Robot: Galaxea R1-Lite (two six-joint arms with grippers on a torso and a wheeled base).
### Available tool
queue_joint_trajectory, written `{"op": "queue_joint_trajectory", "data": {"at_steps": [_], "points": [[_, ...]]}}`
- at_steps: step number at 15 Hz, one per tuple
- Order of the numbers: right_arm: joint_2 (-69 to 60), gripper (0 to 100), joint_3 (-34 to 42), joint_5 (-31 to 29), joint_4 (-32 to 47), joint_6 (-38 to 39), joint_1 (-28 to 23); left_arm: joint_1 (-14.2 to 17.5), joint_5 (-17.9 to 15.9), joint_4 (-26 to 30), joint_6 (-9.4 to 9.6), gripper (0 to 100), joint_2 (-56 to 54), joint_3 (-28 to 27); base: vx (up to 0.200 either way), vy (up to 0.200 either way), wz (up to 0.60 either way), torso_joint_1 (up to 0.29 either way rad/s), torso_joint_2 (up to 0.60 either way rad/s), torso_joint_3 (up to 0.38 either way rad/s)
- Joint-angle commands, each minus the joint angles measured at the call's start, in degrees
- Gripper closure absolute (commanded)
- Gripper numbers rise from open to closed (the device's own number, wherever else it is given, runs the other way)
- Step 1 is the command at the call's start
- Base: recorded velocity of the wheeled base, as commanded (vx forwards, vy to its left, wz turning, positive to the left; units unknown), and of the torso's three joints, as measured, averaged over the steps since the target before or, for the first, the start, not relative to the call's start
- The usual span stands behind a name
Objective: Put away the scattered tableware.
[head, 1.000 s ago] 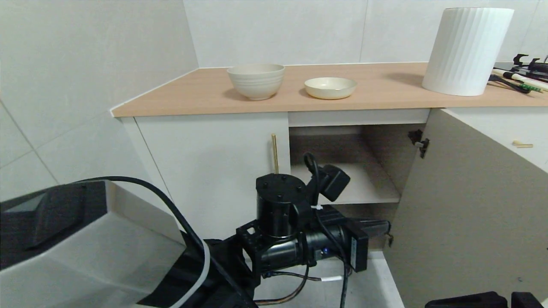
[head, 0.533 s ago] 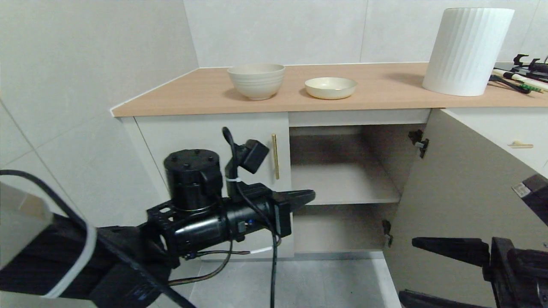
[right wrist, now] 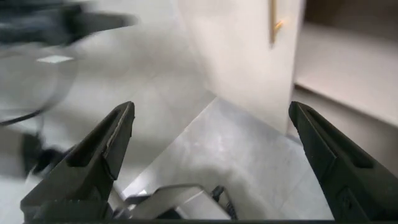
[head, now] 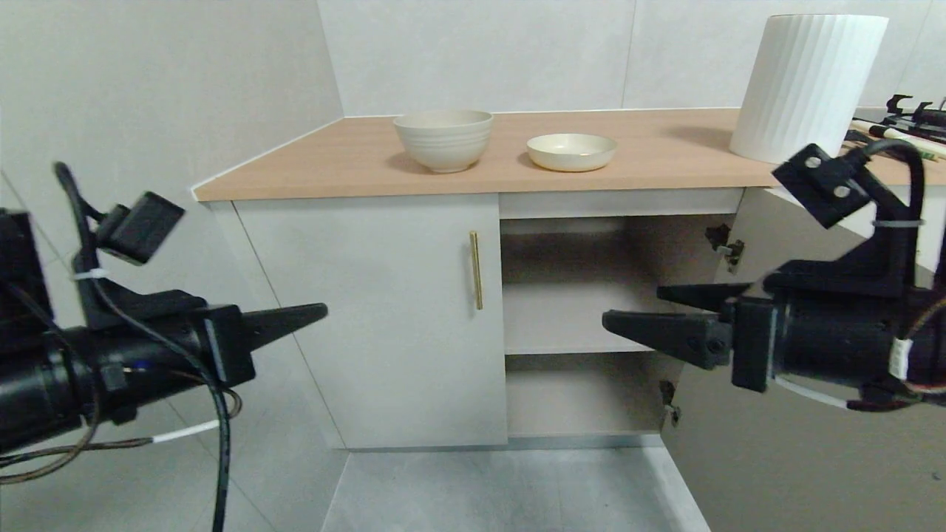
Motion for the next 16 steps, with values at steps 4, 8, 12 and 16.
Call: {"op": "queue_joint_trajectory", "data": {"at_steps": [4, 8, 12, 16], "points": [[6.2, 0, -4.0, -2.2, 3.0, 0.4, -1.8, 3.4, -0.6, 4.2, -0.41, 0, -5.0, -2.7, 0.000, 0.000, 0.00, 0.000, 0.00, 0.000], [3.3, 0, -3.3, -3.7, 4.4, 0.9, -2.5, 3.5, -0.2, 4.2, -0.50, 0, -3.9, -3.2, 0.000, 0.000, 0.00, 0.000, 0.00, 0.000], [3.3, 0, -3.3, -3.7, 5.2, 0.9, -2.5, 3.5, -0.1, 4.1, -0.41, 0, -4.7, -3.1, 0.000, 0.000, 0.00, 0.000, 0.00, 0.000], [3.1, 0, -3.2, -3.7, 5.2, 0.9, -2.5, 3.5, -0.2, 4.2, -0.15, 0, -5.7, -3.1, 0.000, 0.000, 0.00, 0.000, 0.00, 0.000]]}}
